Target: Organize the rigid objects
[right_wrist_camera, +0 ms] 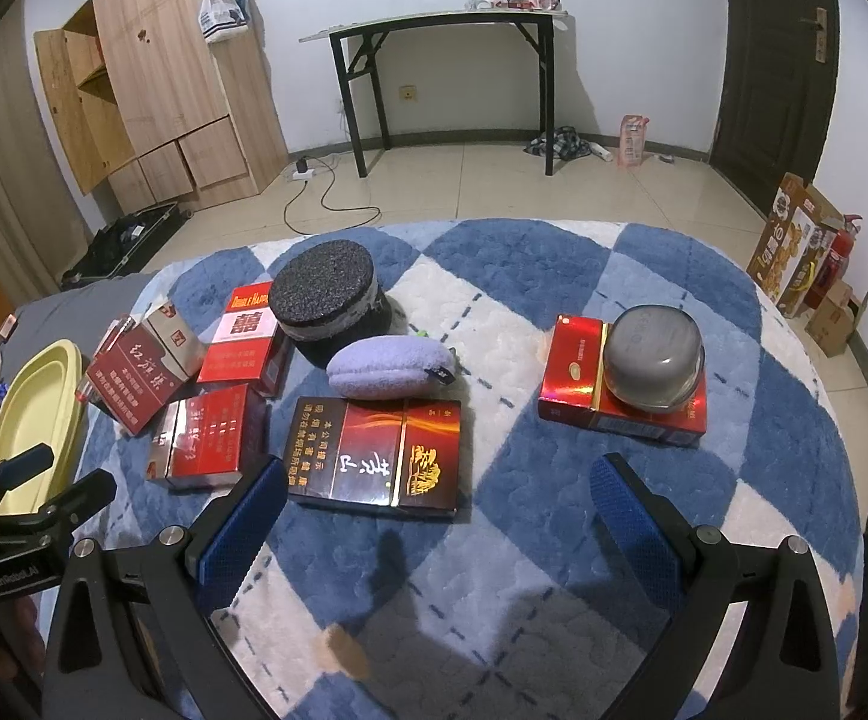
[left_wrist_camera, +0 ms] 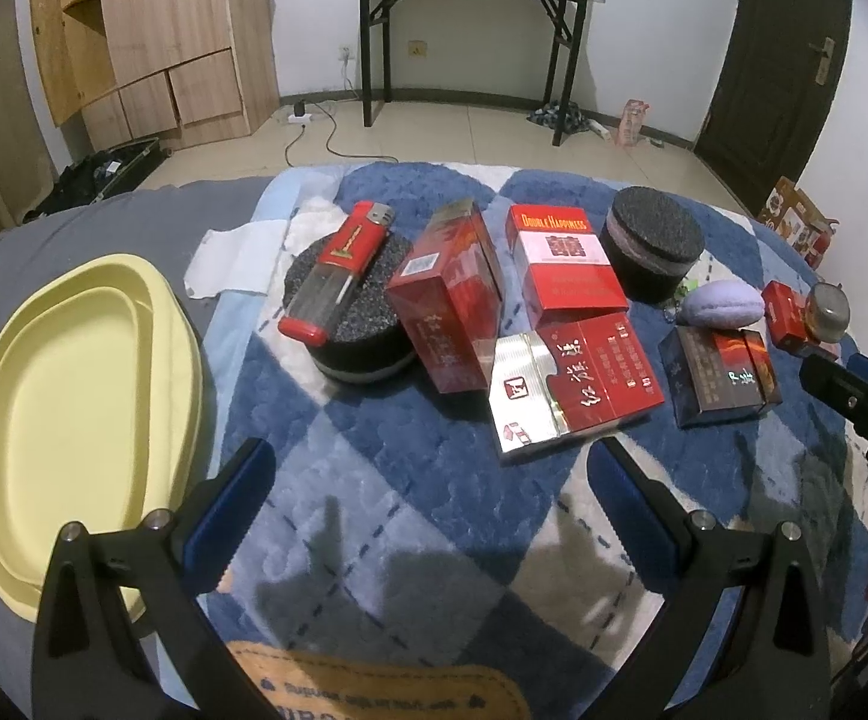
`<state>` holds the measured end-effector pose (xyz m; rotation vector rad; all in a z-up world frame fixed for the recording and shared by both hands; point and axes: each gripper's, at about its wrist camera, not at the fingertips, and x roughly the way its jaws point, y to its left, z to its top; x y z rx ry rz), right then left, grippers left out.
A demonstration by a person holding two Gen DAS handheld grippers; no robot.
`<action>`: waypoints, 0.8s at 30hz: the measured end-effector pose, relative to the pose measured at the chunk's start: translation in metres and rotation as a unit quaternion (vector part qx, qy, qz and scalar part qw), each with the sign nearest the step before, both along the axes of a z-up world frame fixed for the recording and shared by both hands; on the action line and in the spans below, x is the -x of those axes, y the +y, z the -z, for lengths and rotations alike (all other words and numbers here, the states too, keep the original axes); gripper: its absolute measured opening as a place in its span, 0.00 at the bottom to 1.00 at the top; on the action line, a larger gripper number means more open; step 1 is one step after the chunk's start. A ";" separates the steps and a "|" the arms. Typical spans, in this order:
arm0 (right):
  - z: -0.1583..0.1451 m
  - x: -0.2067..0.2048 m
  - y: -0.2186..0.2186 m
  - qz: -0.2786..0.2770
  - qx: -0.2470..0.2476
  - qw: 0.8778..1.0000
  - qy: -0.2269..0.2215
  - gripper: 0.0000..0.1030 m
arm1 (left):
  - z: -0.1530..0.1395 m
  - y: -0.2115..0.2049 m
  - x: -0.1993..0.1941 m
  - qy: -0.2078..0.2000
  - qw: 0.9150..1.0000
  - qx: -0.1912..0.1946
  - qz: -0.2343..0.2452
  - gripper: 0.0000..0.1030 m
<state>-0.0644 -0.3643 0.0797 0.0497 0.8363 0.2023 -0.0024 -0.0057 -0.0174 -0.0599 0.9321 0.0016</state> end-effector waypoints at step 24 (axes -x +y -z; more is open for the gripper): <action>-0.009 -0.002 -0.051 0.079 -0.014 0.997 0.000 1.00 | -0.022 0.021 -0.002 0.000 1.000 0.002 -0.010 1.00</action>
